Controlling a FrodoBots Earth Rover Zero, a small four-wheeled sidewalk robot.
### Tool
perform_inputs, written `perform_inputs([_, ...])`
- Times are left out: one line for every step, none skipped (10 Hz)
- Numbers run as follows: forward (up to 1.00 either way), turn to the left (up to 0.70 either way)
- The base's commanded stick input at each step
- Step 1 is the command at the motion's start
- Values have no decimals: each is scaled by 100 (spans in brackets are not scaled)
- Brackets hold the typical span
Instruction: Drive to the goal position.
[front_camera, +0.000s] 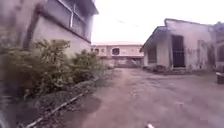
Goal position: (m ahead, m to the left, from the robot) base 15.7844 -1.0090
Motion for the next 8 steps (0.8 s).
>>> perform_inputs([100,-2])
perform_inputs([100,-18])
perform_inputs([100,-27])
perform_inputs([100,-27])
perform_inputs([100,-27])
perform_inputs([100,-27])
perform_inputs([100,-27])
perform_inputs([100,-27])
